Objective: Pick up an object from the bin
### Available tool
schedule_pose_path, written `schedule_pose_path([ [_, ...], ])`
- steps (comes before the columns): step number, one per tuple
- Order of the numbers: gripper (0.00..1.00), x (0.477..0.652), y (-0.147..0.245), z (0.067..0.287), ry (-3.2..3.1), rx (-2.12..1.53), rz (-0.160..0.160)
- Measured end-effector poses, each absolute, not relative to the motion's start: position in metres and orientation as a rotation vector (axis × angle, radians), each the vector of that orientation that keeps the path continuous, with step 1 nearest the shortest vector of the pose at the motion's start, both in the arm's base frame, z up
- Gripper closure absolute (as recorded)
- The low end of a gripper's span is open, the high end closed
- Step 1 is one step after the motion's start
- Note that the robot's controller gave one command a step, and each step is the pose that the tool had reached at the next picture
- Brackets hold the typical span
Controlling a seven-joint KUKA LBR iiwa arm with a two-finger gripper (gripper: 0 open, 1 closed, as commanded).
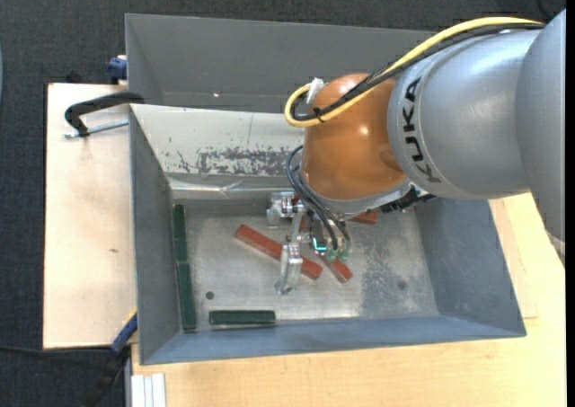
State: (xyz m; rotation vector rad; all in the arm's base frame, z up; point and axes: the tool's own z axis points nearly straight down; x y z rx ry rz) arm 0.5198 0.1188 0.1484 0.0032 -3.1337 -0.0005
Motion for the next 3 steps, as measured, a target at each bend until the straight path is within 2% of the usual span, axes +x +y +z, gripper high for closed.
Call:
schedule_pose_path([
  [1, 1.0, 0.5213, 0.118, 0.1523, -3.14, -0.001, -0.002],
  [2, 0.0, 0.5213, 0.1178, 0.1522, -3.14, -0.001, -0.002],
  [3, 0.0, 0.5213, 0.1178, 0.1522, -3.14, -0.001, -0.002],
])
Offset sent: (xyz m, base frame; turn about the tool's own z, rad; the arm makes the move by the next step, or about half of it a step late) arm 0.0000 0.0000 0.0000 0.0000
